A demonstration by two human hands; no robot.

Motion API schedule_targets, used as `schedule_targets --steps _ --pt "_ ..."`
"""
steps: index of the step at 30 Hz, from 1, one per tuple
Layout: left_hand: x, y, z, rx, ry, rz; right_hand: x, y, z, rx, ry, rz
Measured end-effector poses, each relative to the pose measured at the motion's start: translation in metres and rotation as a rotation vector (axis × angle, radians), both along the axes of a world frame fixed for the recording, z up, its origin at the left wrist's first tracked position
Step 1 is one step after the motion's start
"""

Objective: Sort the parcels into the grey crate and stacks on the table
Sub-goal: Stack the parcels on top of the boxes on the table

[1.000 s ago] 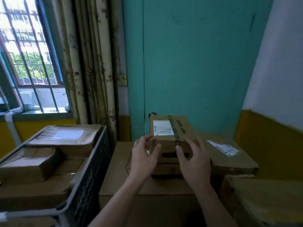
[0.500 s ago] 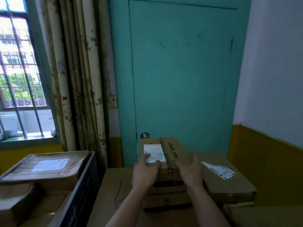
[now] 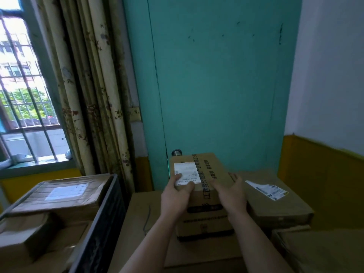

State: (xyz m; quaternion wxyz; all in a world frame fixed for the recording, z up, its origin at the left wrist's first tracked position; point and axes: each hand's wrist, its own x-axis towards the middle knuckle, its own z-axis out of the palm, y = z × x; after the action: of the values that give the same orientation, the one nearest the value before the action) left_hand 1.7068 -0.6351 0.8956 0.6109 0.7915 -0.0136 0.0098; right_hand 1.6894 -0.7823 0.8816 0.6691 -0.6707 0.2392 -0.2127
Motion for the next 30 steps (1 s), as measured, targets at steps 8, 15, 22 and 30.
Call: schedule_targets --steps 8,15,22,30 --pt "-0.005 0.002 -0.012 -0.163 0.124 0.076 -0.007 -0.002 -0.007 0.019 -0.059 0.039" --pt "-0.029 0.009 -0.021 -0.243 0.085 0.017 -0.036 0.002 -0.01 -0.033 -0.143 0.036" --pt "-0.06 0.036 -0.031 -0.285 -0.001 -0.052 -0.081 0.018 -0.016 -0.074 -0.22 0.072" --pt "-0.091 0.097 -0.039 -0.233 -0.119 -0.029 -0.113 0.073 -0.018 -0.122 -0.297 0.159"
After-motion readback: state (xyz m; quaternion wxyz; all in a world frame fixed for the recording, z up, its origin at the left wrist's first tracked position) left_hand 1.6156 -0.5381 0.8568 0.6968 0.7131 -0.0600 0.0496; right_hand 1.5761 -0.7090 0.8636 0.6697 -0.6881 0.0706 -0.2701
